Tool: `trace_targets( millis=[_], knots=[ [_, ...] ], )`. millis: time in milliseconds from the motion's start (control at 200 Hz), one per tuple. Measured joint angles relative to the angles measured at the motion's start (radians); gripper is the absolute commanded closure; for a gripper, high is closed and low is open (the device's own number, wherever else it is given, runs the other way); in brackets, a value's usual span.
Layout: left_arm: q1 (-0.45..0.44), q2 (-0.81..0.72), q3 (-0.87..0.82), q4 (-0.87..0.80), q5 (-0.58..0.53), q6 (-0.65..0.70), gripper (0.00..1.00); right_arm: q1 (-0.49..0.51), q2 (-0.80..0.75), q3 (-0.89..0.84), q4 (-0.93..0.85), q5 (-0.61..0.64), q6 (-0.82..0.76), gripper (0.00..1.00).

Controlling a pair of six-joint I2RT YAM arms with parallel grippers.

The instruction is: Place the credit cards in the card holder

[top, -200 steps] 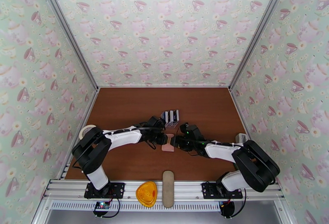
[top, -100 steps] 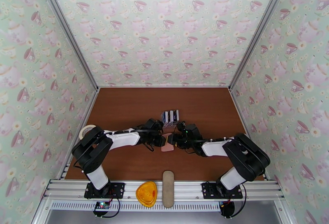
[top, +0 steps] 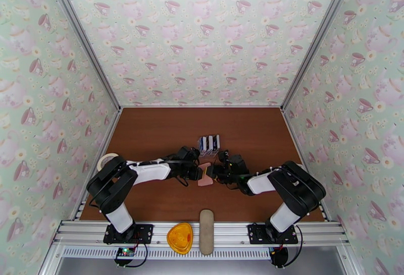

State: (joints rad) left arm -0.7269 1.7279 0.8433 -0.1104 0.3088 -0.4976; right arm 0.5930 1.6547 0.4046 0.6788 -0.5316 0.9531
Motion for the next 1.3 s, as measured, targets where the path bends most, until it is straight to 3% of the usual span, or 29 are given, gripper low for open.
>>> trace_targets(
  millis=[431, 696, 867, 987, 1122, 1302],
  knots=[
    [0.006, -0.008, -0.032, 0.050, 0.018, -0.027, 0.70, 0.000, 0.043, -0.062, 0.176, -0.004, 0.077, 0.65],
    [0.008, -0.013, -0.045, 0.068, 0.024, -0.039, 0.70, 0.000, 0.101, -0.085, 0.306, -0.004, 0.129, 0.80],
    [0.015, -0.020, -0.057, 0.078, 0.026, -0.050, 0.68, -0.003, 0.124, -0.093, 0.343, -0.001, 0.154, 1.00],
    [0.025, -0.029, -0.069, 0.083, 0.028, -0.061, 0.65, -0.003, 0.124, -0.093, 0.340, -0.004, 0.153, 1.00],
    [0.053, -0.065, -0.106, 0.089, 0.048, -0.088, 0.60, 0.004, 0.057, -0.088, 0.248, 0.002, 0.125, 1.00],
    [0.088, -0.173, -0.135, 0.030, 0.035, -0.105, 0.54, 0.048, -0.216, -0.003, -0.132, 0.092, -0.006, 1.00]
  ],
)
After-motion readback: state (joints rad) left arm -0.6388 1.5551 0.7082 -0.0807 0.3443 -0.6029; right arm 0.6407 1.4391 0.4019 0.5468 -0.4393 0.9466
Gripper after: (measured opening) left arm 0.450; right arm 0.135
